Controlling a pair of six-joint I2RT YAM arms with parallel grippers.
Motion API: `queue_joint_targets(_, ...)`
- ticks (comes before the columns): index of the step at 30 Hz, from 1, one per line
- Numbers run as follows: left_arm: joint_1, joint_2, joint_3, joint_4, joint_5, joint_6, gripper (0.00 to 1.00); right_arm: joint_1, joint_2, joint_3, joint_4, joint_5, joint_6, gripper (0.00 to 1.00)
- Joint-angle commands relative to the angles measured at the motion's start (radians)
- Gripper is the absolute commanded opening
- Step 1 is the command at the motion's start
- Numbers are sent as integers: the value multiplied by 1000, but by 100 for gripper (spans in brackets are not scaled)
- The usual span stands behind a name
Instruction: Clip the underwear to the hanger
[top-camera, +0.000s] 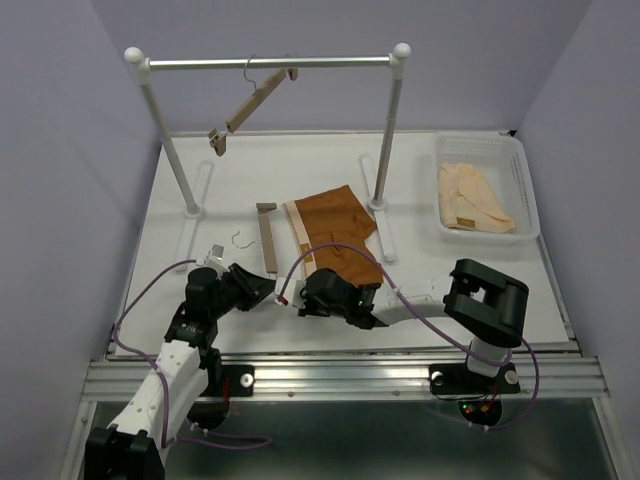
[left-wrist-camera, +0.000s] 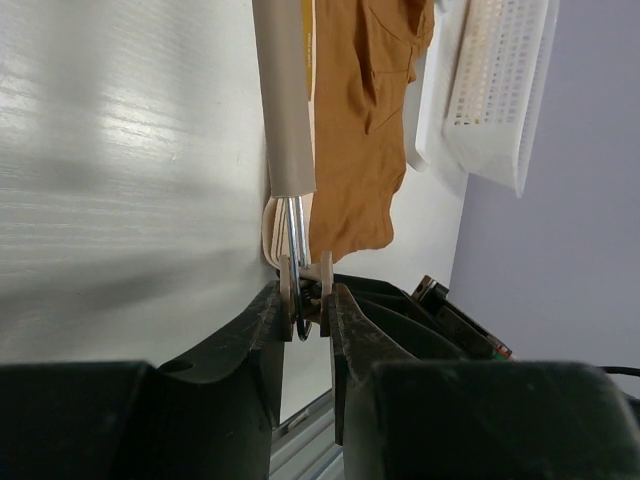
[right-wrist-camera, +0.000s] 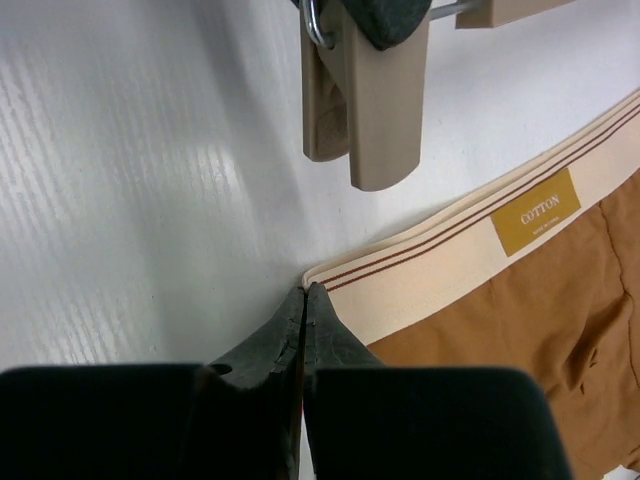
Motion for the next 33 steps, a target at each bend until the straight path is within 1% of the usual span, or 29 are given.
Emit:
queue_joint_targets(1,6,-16,13,49,26,-43,0,5,-74,-25,105,-41,17,1)
queue_joint_targets(11,8,-16,-5,64,35,-60,0,5,-145,-43,130,-87,36,1)
queue_joint_targets(17,7,-7,-11,64,38,-78,0,5,-160,-50,167,-61,60,1)
queue_joint_targets(19,8,1,-11,63,38,-100,0,5,-160,-54,182,-61,70,1)
queue_joint_targets(21,8,8,-8,60,33,-129,0,5,-157,-63,232,-59,80,1)
queue_joint_targets(26,8,36,10,46,30,-146,0,5,-137,-66,278,-45,88,1)
queue_joint_targets(29,8,53,7,43,26,-163,0,5,-133,-71,297,-39,83,1)
queue_joint_targets(33,8,73,4,55,27,-186,0,5,-125,-68,297,-73,73,1)
